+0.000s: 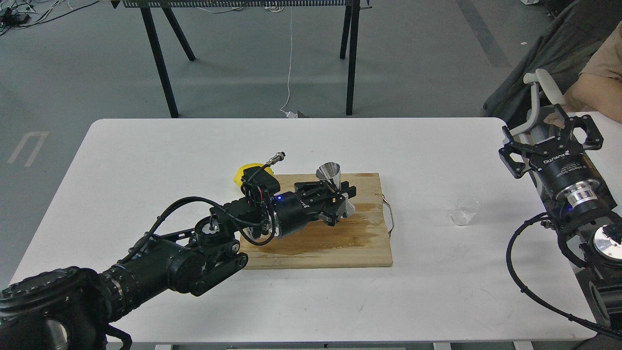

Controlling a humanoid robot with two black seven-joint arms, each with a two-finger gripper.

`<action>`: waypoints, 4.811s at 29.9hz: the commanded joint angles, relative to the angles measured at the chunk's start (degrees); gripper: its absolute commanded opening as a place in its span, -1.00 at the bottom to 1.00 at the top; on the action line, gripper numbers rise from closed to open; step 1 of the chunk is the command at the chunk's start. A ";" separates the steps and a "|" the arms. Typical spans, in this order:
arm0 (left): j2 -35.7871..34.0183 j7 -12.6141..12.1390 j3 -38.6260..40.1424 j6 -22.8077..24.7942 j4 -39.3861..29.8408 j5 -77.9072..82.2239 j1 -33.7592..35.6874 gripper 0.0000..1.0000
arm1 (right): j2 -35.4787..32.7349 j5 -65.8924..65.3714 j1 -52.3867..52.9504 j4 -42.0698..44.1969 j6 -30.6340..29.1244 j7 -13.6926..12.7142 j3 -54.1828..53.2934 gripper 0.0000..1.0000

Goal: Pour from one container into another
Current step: 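Lower the jigger onto the board center and open the left gripper, then withdraw the left gripper away from the board, then move the right gripper toward the small clear glass cup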

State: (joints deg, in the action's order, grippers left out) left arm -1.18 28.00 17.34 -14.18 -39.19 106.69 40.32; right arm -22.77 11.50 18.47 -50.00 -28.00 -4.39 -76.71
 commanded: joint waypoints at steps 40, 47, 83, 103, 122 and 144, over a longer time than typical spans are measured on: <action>1.18 0.00 -4.94 -2.79 10.89 -0.08 -0.15 -0.51 | -0.08 0.10 -0.18 -0.18 0.00 0.00 -0.28 0.97; 1.09 0.00 -5.03 -2.79 10.80 -0.08 -0.15 -0.10 | -0.44 0.10 -0.27 -0.18 0.00 0.00 -0.28 0.97; -7.87 0.00 -4.33 -2.08 0.17 -0.52 -4.37 0.84 | -0.44 0.10 -0.36 -0.18 0.00 0.00 -0.28 0.98; -35.29 0.00 10.05 39.96 -25.68 -41.45 -7.01 0.84 | 0.09 4.21 -0.01 -1.15 0.00 -0.97 0.69 0.97; -38.99 0.00 25.47 42.18 -1.59 -111.42 -9.11 0.87 | -2.55 23.38 -26.98 -26.02 0.00 -2.02 -0.10 0.97; -38.02 0.00 24.59 42.18 -1.59 -114.25 -10.26 0.89 | -0.88 22.60 -21.90 -25.41 33.87 -0.53 0.69 0.97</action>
State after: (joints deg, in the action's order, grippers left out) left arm -39.24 27.99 42.03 28.00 -40.78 -7.58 30.15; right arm -23.65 34.63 -4.97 -75.58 1.51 -5.33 -76.25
